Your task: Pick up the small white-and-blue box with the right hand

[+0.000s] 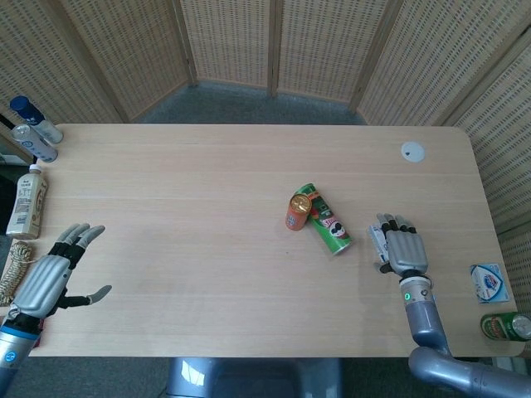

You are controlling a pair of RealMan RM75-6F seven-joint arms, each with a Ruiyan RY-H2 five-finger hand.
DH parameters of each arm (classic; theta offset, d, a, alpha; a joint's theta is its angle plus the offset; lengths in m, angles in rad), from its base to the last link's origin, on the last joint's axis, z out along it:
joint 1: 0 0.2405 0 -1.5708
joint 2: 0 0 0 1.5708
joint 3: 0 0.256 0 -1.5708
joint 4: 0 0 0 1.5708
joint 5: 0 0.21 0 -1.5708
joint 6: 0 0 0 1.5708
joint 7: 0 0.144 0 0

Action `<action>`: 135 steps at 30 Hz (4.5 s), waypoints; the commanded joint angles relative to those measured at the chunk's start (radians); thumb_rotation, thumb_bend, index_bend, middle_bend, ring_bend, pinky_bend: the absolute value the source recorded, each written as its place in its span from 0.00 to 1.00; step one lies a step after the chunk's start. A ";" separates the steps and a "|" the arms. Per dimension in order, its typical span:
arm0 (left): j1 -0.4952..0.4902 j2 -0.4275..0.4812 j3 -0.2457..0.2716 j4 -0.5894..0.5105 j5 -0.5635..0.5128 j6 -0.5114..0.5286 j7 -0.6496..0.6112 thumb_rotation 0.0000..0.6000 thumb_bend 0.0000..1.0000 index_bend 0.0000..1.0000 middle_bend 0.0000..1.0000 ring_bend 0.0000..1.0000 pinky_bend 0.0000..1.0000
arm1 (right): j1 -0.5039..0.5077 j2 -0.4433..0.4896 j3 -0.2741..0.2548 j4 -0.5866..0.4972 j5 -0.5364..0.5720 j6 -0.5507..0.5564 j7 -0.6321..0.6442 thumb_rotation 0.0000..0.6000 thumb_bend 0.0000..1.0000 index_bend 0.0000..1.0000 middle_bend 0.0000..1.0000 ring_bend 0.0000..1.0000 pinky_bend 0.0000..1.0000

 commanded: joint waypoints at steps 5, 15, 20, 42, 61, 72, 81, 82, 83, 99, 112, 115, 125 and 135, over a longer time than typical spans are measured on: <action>-0.011 0.019 -0.004 -0.036 0.001 -0.008 0.028 0.94 0.27 0.07 0.13 0.00 0.00 | 0.026 -0.038 0.005 0.098 0.038 -0.065 0.041 1.00 0.18 0.00 0.00 0.00 0.00; -0.011 0.020 0.001 -0.060 -0.006 -0.011 0.057 0.94 0.27 0.07 0.13 0.00 0.00 | 0.071 -0.082 0.013 0.241 0.106 -0.166 0.067 1.00 0.18 0.00 0.00 0.00 0.00; -0.008 0.024 0.003 -0.069 -0.002 -0.003 0.064 0.94 0.27 0.07 0.13 0.00 0.00 | 0.089 -0.100 0.013 0.304 0.124 -0.214 0.084 1.00 0.19 0.00 0.00 0.00 0.00; 0.011 0.041 0.012 -0.095 0.001 0.020 0.087 0.94 0.27 0.07 0.13 0.00 0.00 | 0.114 -0.139 0.004 0.481 0.136 -0.340 0.187 1.00 0.19 0.00 0.00 0.00 0.01; 0.017 0.041 0.015 -0.090 0.006 0.026 0.079 0.94 0.27 0.07 0.13 0.00 0.00 | 0.094 -0.146 0.014 0.495 0.080 -0.314 0.270 1.00 0.20 0.01 0.18 0.30 0.51; 0.021 0.039 0.017 -0.081 0.006 0.029 0.071 0.94 0.27 0.07 0.13 0.00 0.00 | 0.084 -0.160 0.014 0.509 0.080 -0.314 0.281 1.00 0.22 0.12 0.29 0.45 0.62; 0.024 0.038 0.019 -0.074 0.007 0.032 0.064 0.94 0.27 0.07 0.13 0.00 0.00 | 0.091 -0.180 0.011 0.531 0.100 -0.333 0.265 1.00 0.23 0.12 0.29 0.44 0.63; 0.024 0.039 0.019 -0.074 0.007 0.033 0.063 0.94 0.27 0.07 0.13 0.00 0.00 | 0.093 -0.182 0.012 0.534 0.101 -0.334 0.264 1.00 0.23 0.14 0.30 0.44 0.64; 0.025 0.039 0.019 -0.074 0.008 0.034 0.063 0.94 0.27 0.07 0.13 0.00 0.00 | 0.093 -0.183 0.013 0.536 0.100 -0.333 0.264 1.00 0.24 0.15 0.32 0.45 0.65; 0.030 0.035 0.021 -0.069 0.011 0.039 0.060 0.94 0.27 0.07 0.13 0.00 0.00 | 0.070 -0.131 0.037 0.449 0.051 -0.259 0.284 1.00 0.28 0.39 0.58 0.68 0.85; 0.035 0.019 0.030 -0.071 0.021 0.041 0.073 0.95 0.27 0.07 0.13 0.00 0.00 | 0.043 0.114 0.098 0.106 -0.037 -0.083 0.249 1.00 0.28 0.40 0.60 0.70 0.85; 0.050 0.008 0.039 -0.072 0.038 0.063 0.081 0.94 0.27 0.07 0.13 0.00 0.00 | 0.044 0.158 0.121 0.037 -0.055 -0.051 0.249 1.00 0.28 0.41 0.61 0.71 0.85; 0.123 -0.001 0.100 -0.039 0.108 0.151 0.046 0.94 0.27 0.07 0.13 0.00 0.00 | 0.046 0.233 0.224 -0.102 -0.136 0.041 0.356 1.00 0.28 0.41 0.60 0.71 0.85; 0.160 0.000 0.117 -0.001 0.119 0.193 0.011 0.94 0.27 0.07 0.13 0.00 0.00 | 0.045 0.222 0.234 -0.113 -0.164 0.080 0.407 1.00 0.28 0.41 0.60 0.71 0.85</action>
